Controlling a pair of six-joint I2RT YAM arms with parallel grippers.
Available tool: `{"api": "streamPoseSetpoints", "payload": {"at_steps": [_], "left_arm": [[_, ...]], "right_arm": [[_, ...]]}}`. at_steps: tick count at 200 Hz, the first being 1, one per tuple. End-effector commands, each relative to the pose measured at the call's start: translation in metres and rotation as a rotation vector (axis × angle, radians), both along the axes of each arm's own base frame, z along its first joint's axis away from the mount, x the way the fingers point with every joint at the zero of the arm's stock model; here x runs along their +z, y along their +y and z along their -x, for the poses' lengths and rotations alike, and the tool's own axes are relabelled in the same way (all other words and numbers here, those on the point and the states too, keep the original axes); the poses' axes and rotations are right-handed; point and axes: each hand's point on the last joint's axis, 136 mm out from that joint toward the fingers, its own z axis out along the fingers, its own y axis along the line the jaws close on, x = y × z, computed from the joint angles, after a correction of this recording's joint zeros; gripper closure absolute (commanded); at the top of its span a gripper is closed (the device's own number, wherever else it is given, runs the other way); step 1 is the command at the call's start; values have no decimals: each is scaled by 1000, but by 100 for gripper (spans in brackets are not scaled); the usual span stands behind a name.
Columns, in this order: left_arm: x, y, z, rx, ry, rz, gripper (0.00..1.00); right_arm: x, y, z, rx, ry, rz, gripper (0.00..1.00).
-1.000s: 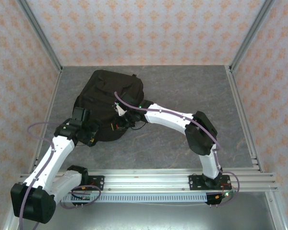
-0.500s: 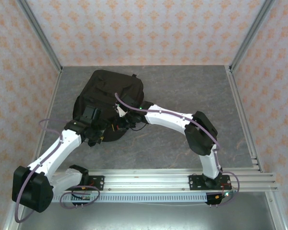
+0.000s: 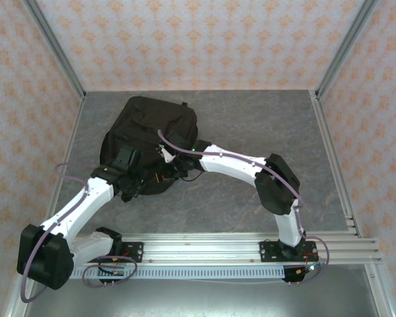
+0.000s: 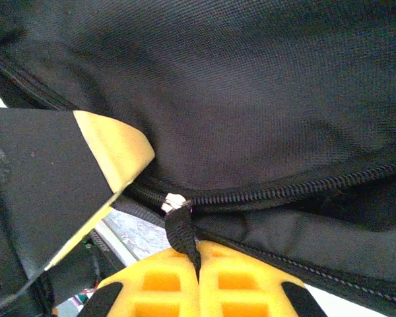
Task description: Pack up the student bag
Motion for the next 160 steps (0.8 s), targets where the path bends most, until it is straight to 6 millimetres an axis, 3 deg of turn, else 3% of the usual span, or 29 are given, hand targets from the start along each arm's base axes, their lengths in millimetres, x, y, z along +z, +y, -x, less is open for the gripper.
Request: {"api": "streamPoseSetpoints", "payload": {"at_steps": [1,125,143,160], "left_arm": [[2,11,1,-11,8,-80,100],[15,23,9,-39,-7,-150,100],[20,27,9,-45,-14,-176,100],[26,33,9,-56,-20,-216,100]], "right_arm": [[22,-20,-11,-31,-82,29,100],[11,-64,-43,-91,-106,126,100],[14,-64,-44,-90,-108,117,100],[23,-50,-35,-47,-64,35,100]]}}
